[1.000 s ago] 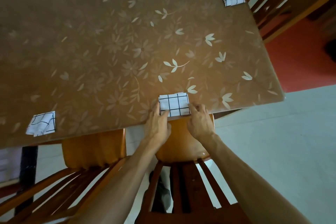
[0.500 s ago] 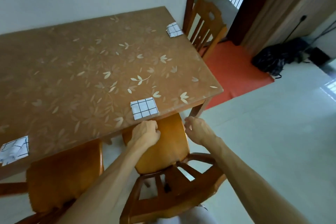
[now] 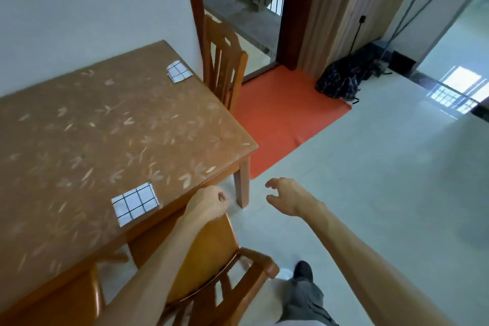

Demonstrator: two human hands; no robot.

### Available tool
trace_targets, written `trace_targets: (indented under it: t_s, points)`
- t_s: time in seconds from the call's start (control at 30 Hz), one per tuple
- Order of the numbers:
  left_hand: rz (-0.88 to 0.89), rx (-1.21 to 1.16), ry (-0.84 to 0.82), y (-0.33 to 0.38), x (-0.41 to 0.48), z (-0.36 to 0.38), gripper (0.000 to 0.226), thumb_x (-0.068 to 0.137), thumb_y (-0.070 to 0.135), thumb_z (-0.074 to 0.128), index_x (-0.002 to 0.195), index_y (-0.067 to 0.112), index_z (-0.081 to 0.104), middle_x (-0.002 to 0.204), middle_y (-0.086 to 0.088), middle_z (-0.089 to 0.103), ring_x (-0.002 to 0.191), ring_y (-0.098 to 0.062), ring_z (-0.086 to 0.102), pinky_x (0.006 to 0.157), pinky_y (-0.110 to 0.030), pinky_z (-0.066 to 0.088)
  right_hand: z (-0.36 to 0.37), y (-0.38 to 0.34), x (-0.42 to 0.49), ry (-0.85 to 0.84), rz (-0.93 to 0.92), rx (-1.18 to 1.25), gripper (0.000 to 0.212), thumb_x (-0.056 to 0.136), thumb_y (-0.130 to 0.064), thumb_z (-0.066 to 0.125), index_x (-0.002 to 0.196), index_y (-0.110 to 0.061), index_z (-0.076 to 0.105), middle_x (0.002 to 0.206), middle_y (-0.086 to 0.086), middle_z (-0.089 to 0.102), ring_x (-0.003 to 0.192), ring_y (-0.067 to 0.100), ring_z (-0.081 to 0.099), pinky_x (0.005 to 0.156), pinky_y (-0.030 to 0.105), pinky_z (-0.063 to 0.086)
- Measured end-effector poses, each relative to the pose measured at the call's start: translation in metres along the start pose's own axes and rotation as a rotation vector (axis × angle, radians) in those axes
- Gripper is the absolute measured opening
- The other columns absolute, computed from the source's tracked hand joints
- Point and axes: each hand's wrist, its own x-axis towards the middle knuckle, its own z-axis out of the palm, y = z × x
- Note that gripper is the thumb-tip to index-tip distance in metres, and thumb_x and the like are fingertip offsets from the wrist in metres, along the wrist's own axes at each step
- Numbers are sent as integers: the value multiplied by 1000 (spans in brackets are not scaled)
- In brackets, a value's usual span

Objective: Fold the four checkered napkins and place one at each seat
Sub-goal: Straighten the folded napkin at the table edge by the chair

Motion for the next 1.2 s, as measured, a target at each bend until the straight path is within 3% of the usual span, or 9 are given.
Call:
trace_targets:
  t_s: [0.17, 0.37, 0.57, 0.67, 0.8, 0.93, 1.07, 1.13, 1.2]
  points:
    - [-66, -206, -107, 94, 40, 16, 20, 95, 38, 60, 109, 26, 68, 115, 1, 70, 105, -17, 66, 96, -34, 54, -57, 87, 25, -7, -35, -54, 54, 96, -38, 52, 146, -21, 45, 145, 5, 53, 133, 28, 49, 113, 40, 33]
    - [-174, -384, 53, 150, 70, -4, 24, 95, 42, 60, 110, 25, 69, 111, 1, 71, 104, -20, 67, 97, -42, 56, -115, 116, 76, -32, -181, -111, 54, 95, -44, 55, 143, -19, 49, 142, 7, 56, 130, 28, 52, 109, 40, 39]
    - [-336, -412, 167, 138, 107, -42, 26, 99, 42, 56, 114, 24, 68, 112, 4, 70, 97, -13, 64, 73, -25, 45, -145, 85, 152, -111, -348, -143, 56, 93, -44, 57, 144, -23, 48, 142, 6, 55, 130, 28, 50, 108, 42, 41]
    - [-376, -430, 234, 125, 139, -60, 20, 97, 45, 57, 107, 32, 67, 102, 9, 72, 91, -10, 68, 78, -28, 47, -162, 65, 200, -170, -430, -159, 57, 92, -39, 60, 145, -21, 48, 148, 5, 51, 135, 26, 48, 111, 39, 39]
    - [-375, -529, 329, 96, 226, -72, 19, 91, 42, 53, 89, 32, 70, 99, -4, 77, 87, -23, 74, 86, -45, 59, -194, 37, 276, -197, -450, -202, 53, 94, -33, 58, 142, -13, 50, 144, 12, 53, 132, 31, 50, 109, 41, 41]
    - [-422, -562, 389, 75, 321, -89, 27, 89, 38, 56, 95, 19, 75, 111, -16, 74, 110, -37, 68, 97, -49, 53, -239, 8, 342, -194, -463, -197, 40, 93, -29, 61, 129, -13, 59, 134, 12, 60, 123, 32, 56, 105, 43, 44]
    - [-358, -571, 427, 114, 339, -162, 15, 97, 6, 61, 93, 10, 74, 101, -7, 71, 100, -1, 67, 100, -36, 46, -282, -21, 396, -179, -504, -165, 41, 92, -30, 60, 132, -20, 58, 133, 11, 61, 125, 31, 56, 105, 40, 44]
    - [-376, -604, 451, 117, 355, -181, 15, 99, 8, 60, 103, 4, 73, 101, -9, 66, 100, -14, 63, 86, -23, 39, -295, -34, 421, -195, -517, -157, 46, 92, -30, 60, 136, -20, 56, 133, 10, 60, 125, 29, 56, 106, 37, 44]
    - [-385, -646, 477, 119, 374, -196, 11, 95, 11, 63, 96, 9, 74, 93, -3, 64, 95, -21, 63, 78, -23, 38, -306, -47, 448, -211, -523, -136, 45, 92, -30, 59, 136, -20, 57, 130, 8, 61, 121, 27, 58, 102, 35, 46]
